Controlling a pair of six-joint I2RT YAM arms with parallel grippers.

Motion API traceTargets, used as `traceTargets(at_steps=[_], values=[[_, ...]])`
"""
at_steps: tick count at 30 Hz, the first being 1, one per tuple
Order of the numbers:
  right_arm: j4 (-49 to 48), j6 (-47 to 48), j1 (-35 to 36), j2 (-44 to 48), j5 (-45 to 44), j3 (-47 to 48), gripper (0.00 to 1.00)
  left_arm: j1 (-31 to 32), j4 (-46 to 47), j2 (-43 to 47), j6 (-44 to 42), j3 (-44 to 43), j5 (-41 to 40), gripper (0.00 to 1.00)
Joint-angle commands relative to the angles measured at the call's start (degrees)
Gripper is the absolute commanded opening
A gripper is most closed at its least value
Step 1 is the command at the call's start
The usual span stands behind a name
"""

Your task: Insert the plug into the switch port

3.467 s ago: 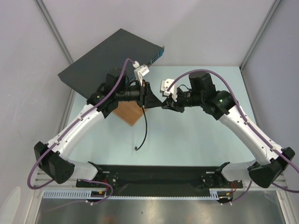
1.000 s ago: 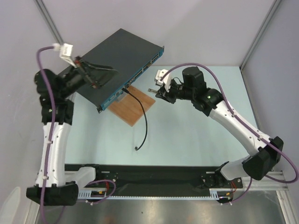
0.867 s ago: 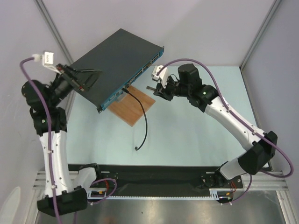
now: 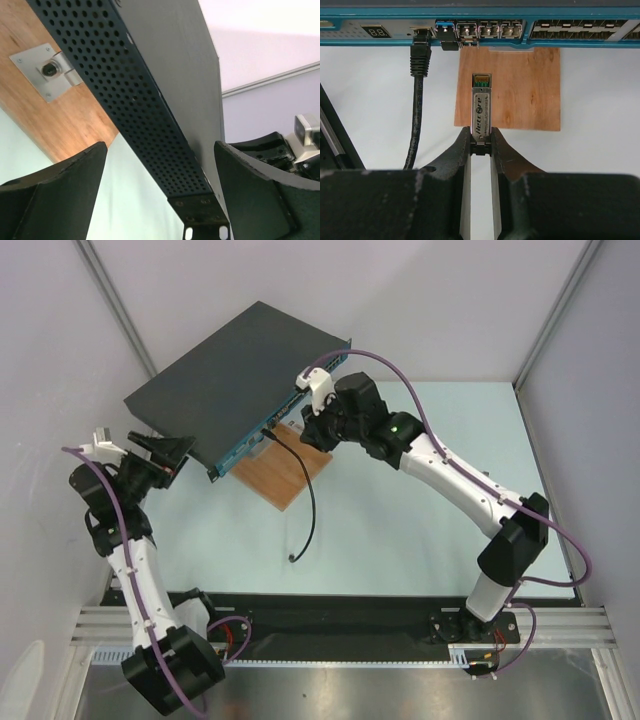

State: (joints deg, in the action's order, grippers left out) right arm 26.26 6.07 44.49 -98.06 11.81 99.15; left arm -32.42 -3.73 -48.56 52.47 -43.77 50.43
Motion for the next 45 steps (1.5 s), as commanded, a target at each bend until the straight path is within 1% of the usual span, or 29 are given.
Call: traceTargets(at_steps=[1, 6, 8, 9, 12, 13, 15, 16, 17, 18, 22, 35, 45], values=[[-1.7, -1.8, 0.9, -0.9, -1.3, 2.6, 0.00, -0.4, 10.3, -0.9, 6.0, 1.5, 2.2, 0.92], [-2.2, -2.2, 1.2, -1.3, -1.9, 2.8, 0.00, 0.4, 18.0, -3.1, 10.9, 2.6, 2.7, 0.88], [-2.2, -2.4, 1.4, -1.6, -2.0, 3.1, 0.00, 1.5, 20.7, -3.8, 11.8, 2.9, 2.6, 0.84], [-2.2, -2.5, 1.4, -1.9, -2.1, 3.5, 0.00, 1.9, 21.3, -4.6, 12.2, 3.0, 2.2, 0.76], [-2.1, -3.0, 1.9, -2.3, -3.2, 4.3, 0.00, 2.7, 21.6, -5.6, 12.6, 2.7, 1.9, 0.61], [-2.2, -3.6, 2.0, -2.6, -3.8, 4.8, 0.00, 2.6, 21.6, -5.8, 12.5, 2.7, 1.9, 0.50], [-2.3, -4.0, 2.4, -2.8, -4.2, 5.0, 0.00, 2.8, 21.4, -5.9, 12.3, 2.7, 1.8, 0.38], [-2.5, -4.2, 2.4, -3.1, -5.0, 5.3, 0.00, 2.7, 21.3, -5.9, 12.1, 2.7, 1.9, 0.27], [-2.4, -4.4, 2.5, -3.3, -5.3, 5.4, 0.00, 2.7, 21.1, -5.8, 12.1, 2.8, 1.9, 0.21], [-2.5, -4.7, 2.7, -3.5, -5.5, 5.6, 0.00, 2.8, 20.5, -5.8, 11.8, 2.8, 1.9, 0.13], [-2.6, -5.4, 2.7, -4.3, -7.1, 6.8, 0.00, 2.8, 19.6, -4.6, 11.4, 3.3, 1.2, 0.00], [-1.9, -5.8, 2.2, -5.1, -8.1, 7.7, 0.00, 2.6, 18.8, -3.1, 10.5, 3.1, 0.4, 0.00], [-1.2, -4.9, 2.1, -3.1, -8.2, 5.0, 0.00, 2.7, 19.0, -3.1, 10.9, 2.5, 0.1, 0.00]])
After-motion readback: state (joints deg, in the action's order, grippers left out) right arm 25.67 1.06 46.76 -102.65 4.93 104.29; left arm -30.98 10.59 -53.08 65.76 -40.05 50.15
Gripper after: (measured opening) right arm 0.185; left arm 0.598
